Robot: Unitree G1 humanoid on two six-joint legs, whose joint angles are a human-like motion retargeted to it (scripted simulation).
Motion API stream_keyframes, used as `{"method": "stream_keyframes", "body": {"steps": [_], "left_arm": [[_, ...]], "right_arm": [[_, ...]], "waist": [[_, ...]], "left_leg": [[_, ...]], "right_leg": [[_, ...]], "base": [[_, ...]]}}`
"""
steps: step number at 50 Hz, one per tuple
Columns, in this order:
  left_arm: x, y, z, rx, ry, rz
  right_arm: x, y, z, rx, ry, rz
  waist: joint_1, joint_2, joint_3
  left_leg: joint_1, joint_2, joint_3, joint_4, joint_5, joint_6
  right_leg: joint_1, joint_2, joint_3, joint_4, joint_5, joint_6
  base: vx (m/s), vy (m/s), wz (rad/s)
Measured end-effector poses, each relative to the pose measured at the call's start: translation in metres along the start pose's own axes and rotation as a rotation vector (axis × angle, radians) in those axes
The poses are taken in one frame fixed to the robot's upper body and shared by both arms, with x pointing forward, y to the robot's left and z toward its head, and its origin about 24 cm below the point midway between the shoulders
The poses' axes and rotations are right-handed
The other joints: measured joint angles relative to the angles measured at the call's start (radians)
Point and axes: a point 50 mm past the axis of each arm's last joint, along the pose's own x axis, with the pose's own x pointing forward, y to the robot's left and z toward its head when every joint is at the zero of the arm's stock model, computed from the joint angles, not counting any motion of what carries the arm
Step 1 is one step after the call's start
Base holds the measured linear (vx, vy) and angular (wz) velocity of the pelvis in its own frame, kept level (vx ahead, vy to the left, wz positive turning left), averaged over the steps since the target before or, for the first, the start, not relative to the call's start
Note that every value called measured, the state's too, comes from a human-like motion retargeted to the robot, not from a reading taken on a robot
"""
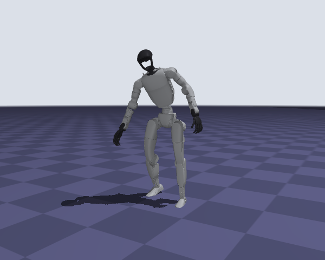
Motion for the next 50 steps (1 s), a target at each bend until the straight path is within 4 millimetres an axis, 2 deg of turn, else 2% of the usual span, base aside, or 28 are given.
{"method": "stream_keyframes", "body": {"steps": [3,5,9,10,12,15,17,20,24,30,35,40,45,47,50], "left_arm": [[0.005,0.035,0.037,0.054,-0.117,0.139],[0.003,0.057,0.065,0.032,-0.22,0.233],[-0.012,0.09,0.113,-0.076,-0.434,0.359],[-0.017,0.096,0.122,-0.102,-0.482,0.377],[-0.025,0.103,0.136,-0.143,-0.557,0.395],[-0.033,0.107,0.149,-0.169,-0.629,0.389],[-0.034,0.101,0.148,-0.167,-0.639,0.353],[-0.031,0.082,0.13,-0.163,-0.598,0.274],[-0.025,0.042,0.083,-0.16,-0.452,0.128],[-0.026,-0.011,0.016,-0.019,-0.199,-0.13],[-0.031,-0.039,-0.028,0.044,-0.022,-0.234],[-0.036,-0.051,-0.053,0.014,0.084,-0.236],[-0.041,-0.052,-0.067,-0.022,0.133,-0.219],[-0.044,-0.051,-0.071,-0.029,0.147,-0.215],[-0.046,-0.048,-0.076,-0.028,0.165,-0.205]], "right_arm": [[-0.002,-0.003,-0.007,-0.041,0.001,0.007],[-0.002,-0.007,-0.006,-0.067,-0.006,-0.003],[0.0,-0.016,-0.001,-0.096,-0.006,-0.032],[0.0,-0.019,-0.001,-0.099,-0.003,-0.039],[0.001,-0.024,-0.002,-0.098,0.009,-0.058],[0.0,-0.033,-0.007,-0.084,0.028,-0.097],[-0.001,-0.044,-0.01,-0.08,0.035,-0.138],[0.0,-0.06,-0.005,-0.092,0.02,-0.191],[0.003,-0.072,0.022,-0.122,-0.046,-0.221],[0.005,-0.067,0.048,-0.14,-0.12,-0.197],[0.006,-0.062,0.054,-0.159,-0.137,-0.179],[0.006,-0.061,0.05,-0.147,-0.127,-0.171],[0.005,-0.057,0.034,-0.146,-0.086,-0.165],[0.005,-0.051,0.028,-0.143,-0.07,-0.153],[0.004,-0.034,0.017,-0.128,-0.048,-0.113]], "waist": [[-0.052,0.028,0.003],[-0.077,0.042,0.013],[-0.106,0.047,0.046],[-0.111,0.047,0.054],[-0.112,0.055,0.061],[-0.098,0.082,0.053],[-0.102,0.104,0.041],[-0.111,0.15,0.026],[-0.105,0.193,0.024],[-0.047,0.181,0.015],[-0.007,0.17,0.005],[0.048,0.143,0.0],[0.102,0.109,-0.011],[0.116,0.089,-0.011],[0.135,0.049,-0.014]], "left_leg": [[0.018,0.012,-0.027,0.001,-0.007,-0.003],[0.029,0.008,-0.035,0.003,-0.017,0.002],[0.068,-0.033,-0.036,0.009,-0.055,0.02],[0.08,-0.046,-0.036,0.014,-0.069,0.024],[0.098,-0.053,-0.04,0.024,-0.097,0.019],[0.115,-0.043,-0.052,0.031,-0.13,0.0],[0.126,-0.063,-0.082,0.042,-0.145,0.003],[0.134,-0.078,-0.11,0.065,-0.138,0.0],[0.127,-0.082,-0.079,0.104,-0.068,-0.007],[0.078,-0.118,-0.101,0.096,-0.041,-0.007],[0.022,-0.116,-0.123,0.005,-0.033,0.007],[-0.094,-0.132,-0.137,0.0,-0.005,0.014],[-0.195,-0.137,-0.043,0.0,-0.023,0.009],[-0.206,-0.134,-0.017,0.0,-0.029,0.01],[-0.191,-0.109,-0.007,0.0,0.022,0.018]], "right_leg": [[-0.074,-0.002,-0.035,0.028,-0.008,0.001],[-0.111,-0.016,-0.062,-0.036,0.034,0.016],[-0.16,-0.062,-0.085,-0.253,0.23,0.1],[-0.169,-0.075,-0.093,-0.306,0.274,0.127],[-0.183,-0.082,-0.12,-0.39,0.296,0.163],[-0.19,-0.067,-0.143,-0.455,0.299,0.163],[-0.168,-0.099,-0.159,-0.457,0.34,0.163],[-0.127,-0.132,-0.182,-0.457,0.358,0.163],[-0.101,-0.125,-0.169,-0.458,0.319,0.163],[-0.062,-0.127,-0.138,-0.449,0.272,0.163],[-0.016,-0.125,-0.143,-0.417,0.213,0.163],[0.025,-0.111,-0.15,-0.394,0.167,0.163],[0.064,-0.084,-0.149,-0.369,0.12,0.163],[0.087,-0.072,-0.137,-0.354,0.093,0.162],[0.113,-0.043,-0.097,-0.327,0.049,0.154]], "base": [[0.36,0.04,0.49],[0.34,0.0,0.24],[0.36,-0.05,0.08],[0.4,-0.12,0.12],[0.41,-0.23,0.13],[0.44,-0.29,0.31],[0.49,-0.13,0.72],[0.47,-0.13,0.53],[0.41,-0.22,-0.15],[0.39,-0.18,-0.34],[0.4,-0.07,-0.08],[0.36,-0.06,-0.1],[0.39,0.0,-0.24],[0.46,0.07,-0.49],[0.48,0.07,-0.68]]}}
